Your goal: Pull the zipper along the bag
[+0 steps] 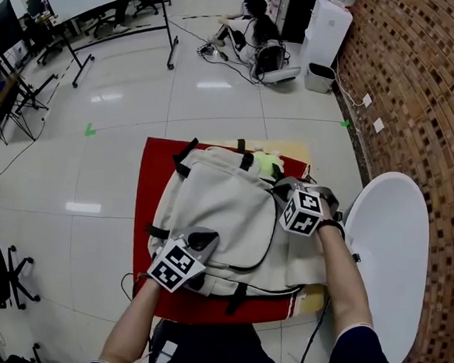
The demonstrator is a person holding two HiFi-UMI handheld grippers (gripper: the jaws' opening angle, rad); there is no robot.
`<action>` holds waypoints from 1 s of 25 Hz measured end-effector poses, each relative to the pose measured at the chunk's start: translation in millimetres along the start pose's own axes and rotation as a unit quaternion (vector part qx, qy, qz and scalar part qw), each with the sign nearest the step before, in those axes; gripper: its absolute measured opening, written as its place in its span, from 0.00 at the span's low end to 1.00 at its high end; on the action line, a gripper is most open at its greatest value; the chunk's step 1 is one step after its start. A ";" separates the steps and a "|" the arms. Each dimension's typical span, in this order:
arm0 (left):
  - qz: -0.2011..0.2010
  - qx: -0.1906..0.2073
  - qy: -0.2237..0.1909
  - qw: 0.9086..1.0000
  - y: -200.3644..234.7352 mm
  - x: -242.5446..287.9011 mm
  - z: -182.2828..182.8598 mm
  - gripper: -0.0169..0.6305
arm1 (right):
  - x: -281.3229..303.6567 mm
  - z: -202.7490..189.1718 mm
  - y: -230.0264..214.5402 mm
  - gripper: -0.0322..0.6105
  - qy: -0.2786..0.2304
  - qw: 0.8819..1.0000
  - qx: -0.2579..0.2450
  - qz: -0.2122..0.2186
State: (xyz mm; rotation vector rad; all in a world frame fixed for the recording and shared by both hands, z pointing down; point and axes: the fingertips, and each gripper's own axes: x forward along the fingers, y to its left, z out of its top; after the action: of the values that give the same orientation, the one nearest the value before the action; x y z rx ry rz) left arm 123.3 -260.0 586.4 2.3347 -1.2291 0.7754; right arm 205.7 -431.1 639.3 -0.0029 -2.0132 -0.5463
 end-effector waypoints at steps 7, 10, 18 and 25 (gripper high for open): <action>-0.016 -0.021 0.003 1.000 0.2 0.3 1.9 0.03 | -0.5 7.8 -2.2 0.12 -0.011 0.999 0.037 -0.037; -0.026 -0.040 -0.014 0.999 1.3 -6.2 11.5 0.03 | -14.1 5.9 -7.4 0.18 -0.016 0.993 0.092 -0.078; -0.025 -0.024 -0.122 0.992 -3.4 -54.4 62.3 0.03 | -110.0 53.4 11.8 0.06 -0.128 0.926 0.310 -0.175; -0.053 -0.032 -0.201 0.978 -29.2 -107.0 90.5 0.03 | -185.9 122.6 55.0 0.06 -0.240 0.851 0.407 -0.229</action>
State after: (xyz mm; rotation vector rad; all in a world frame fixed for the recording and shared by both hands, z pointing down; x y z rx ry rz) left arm 124.5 -228.8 446.7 2.5569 -1.2476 0.2260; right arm 207.1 -293.3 455.8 0.9644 -2.6117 0.0896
